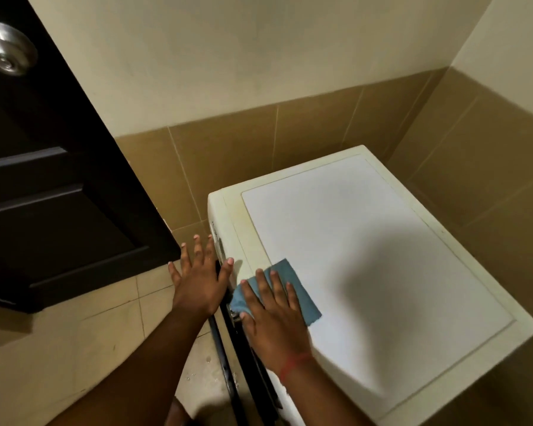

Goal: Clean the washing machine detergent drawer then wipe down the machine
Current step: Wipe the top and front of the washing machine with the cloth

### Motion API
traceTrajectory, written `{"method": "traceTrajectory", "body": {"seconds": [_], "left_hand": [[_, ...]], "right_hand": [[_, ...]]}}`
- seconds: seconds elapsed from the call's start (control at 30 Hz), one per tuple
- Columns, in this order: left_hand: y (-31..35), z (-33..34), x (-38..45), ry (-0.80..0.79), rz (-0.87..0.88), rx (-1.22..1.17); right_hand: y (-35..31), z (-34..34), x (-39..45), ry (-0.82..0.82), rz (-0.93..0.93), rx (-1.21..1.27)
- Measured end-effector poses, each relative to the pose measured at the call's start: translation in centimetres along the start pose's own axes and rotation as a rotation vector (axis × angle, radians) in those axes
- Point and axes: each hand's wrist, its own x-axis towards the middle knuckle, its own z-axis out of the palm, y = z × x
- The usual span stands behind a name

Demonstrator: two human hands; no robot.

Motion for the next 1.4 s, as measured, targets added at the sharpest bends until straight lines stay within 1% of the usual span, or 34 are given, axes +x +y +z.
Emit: {"method": "traceTrajectory", "body": {"seconds": [0.1, 0.17, 0.2, 0.27, 0.33, 0.37, 0.4, 0.47, 0.5, 0.53, 0.57, 0.6, 0.67, 0.7, 0.73, 0.8, 0.83, 0.87, 0.93, 0.97, 1.0, 1.07, 1.1, 1.13, 1.23, 1.27, 1.33, 1.37, 1.4], "left_hand": [[3.0, 0.4, -1.6, 0.033, -0.025, -0.019], [5.0, 1.0, -2.8, 0.048, -0.026, -0.010], [5.8, 1.2, -3.4, 0.056, -0.025, 0.004], [6.9, 1.3, -4.3, 0.066, -0.040, 0.021], [8.1, 1.4, -4.8, 0.083, -0.087, 0.015], [8.7, 1.4, -5.1, 0.092, -0.103, 0.015], [9.3, 1.5, -5.3, 0.099, -0.102, 0.021], [10.3, 1.9, -6.1, 0.112, -0.086, 0.043], [10.7, 2.1, -6.5, 0.117, -0.086, 0.052], [11.1, 2.3, -7.0, 0.117, -0.096, 0.060], [11.3, 2.5, -7.4, 0.115, -0.109, 0.067], [11.6, 2.7, -7.8, 0.114, -0.122, 0.069], [12.4, 3.0, -8.3, 0.114, -0.129, 0.072], [12.8, 3.1, -8.3, 0.113, -0.126, 0.076], [13.1, 3.2, -8.3, 0.114, -0.121, 0.086], [13.3, 3.4, -8.5, 0.115, -0.127, 0.103], [13.3, 3.6, -8.5, 0.113, -0.137, 0.109], [13.3, 3.9, -8.6, 0.110, -0.144, 0.114], [13.5, 4.3, -8.5, 0.112, -0.140, 0.131], [13.7, 4.4, -8.2, 0.118, -0.132, 0.137], [13.9, 4.3, -7.8, 0.124, -0.126, 0.139], [14.3, 4.4, -7.1, 0.127, -0.123, 0.140], [14.4, 4.5, -7.0, 0.122, -0.125, 0.144], [14.5, 4.8, -6.9, 0.112, -0.127, 0.150], [14.9, 5.4, -6.9, 0.095, -0.111, 0.154], [15.0, 5.4, -6.9, 0.097, -0.104, 0.156], [15.1, 5.6, -6.6, 0.095, -0.100, 0.162], [15.1, 5.8, -6.5, 0.093, -0.103, 0.163], [15.0, 6.0, -6.5, 0.092, -0.107, 0.162]], "right_hand": [[1.0, -0.6, 2.4, -0.004, -0.030, 0.002], [1.9, -1.1, 3.7, -0.066, -0.063, 0.005], [2.5, -1.1, 3.0, -0.080, -0.077, 0.028], [3.5, -0.8, 0.0, -0.051, -0.117, 0.044], [5.7, -0.7, -3.1, -0.033, -0.200, 0.052], [7.2, -0.9, -3.4, -0.020, -0.238, 0.045], [9.0, -1.3, -2.7, -0.012, -0.238, 0.026], [12.3, -2.0, -0.5, 0.026, -0.122, -0.006], [13.4, -2.3, 0.1, 0.029, -0.055, -0.025], [14.0, -2.4, 0.1, 0.000, -0.036, -0.037], [14.2, -2.4, -0.3, -0.034, -0.076, -0.035], [14.5, -2.1, -1.0, -0.054, -0.160, -0.038], [16.8, -2.3, -2.1, -0.035, -0.344, -0.063], [18.7, -2.8, -1.7, -0.018, -0.352, -0.059], [20.5, -3.1, -1.1, 0.020, -0.289, -0.047], [22.6, -3.6, -0.6, 0.081, -0.084, -0.043], [22.8, -3.5, -0.8, 0.065, -0.046, -0.046], [23.0, -3.3, -1.1, 0.037, -0.074, -0.043], [24.3, -3.3, -1.6, 0.025, -0.247, -0.101], [25.8, -3.8, -1.3, 0.014, -0.275, -0.131], [27.5, -4.3, -0.5, 0.031, -0.229, -0.141], [29.7, -4.8, 0.5, 0.095, -0.013, -0.121], [29.9, -4.8, 0.5, 0.084, 0.063, -0.122], [29.7, -4.5, 0.4, 0.056, 0.068, -0.120], [31.8, -4.9, 0.2, 0.006, -0.148, -0.160], [33.3, -5.4, 0.6, 0.000, -0.131, -0.158], [35.6, -6.3, 1.6, 0.048, 0.041, -0.142], [35.8, -6.6, 1.7, 0.043, 0.111, -0.152], [35.5, -6.7, 1.6, 0.016, 0.122, -0.157]]}}
